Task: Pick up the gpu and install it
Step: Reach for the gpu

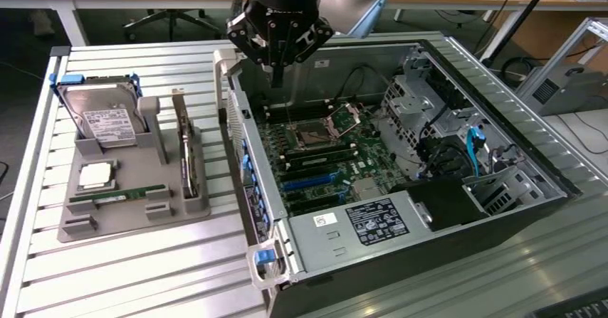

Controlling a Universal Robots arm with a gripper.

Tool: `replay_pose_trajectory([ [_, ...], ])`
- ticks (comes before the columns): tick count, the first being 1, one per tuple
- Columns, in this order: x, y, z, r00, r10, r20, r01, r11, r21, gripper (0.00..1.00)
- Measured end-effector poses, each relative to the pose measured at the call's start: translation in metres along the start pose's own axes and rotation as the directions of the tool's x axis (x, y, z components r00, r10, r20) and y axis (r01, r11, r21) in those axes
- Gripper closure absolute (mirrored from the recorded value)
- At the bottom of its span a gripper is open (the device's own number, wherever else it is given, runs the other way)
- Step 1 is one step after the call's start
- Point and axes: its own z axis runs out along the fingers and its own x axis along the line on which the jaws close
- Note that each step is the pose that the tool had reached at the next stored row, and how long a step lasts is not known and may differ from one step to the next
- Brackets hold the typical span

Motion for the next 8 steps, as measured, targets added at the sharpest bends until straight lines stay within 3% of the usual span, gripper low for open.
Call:
replay_pose_trajectory([
  [8,0.0054,-0.0004,-0.0001,1.0,0.0,0.0001,0.0,1.0,0.0,0.89],
])
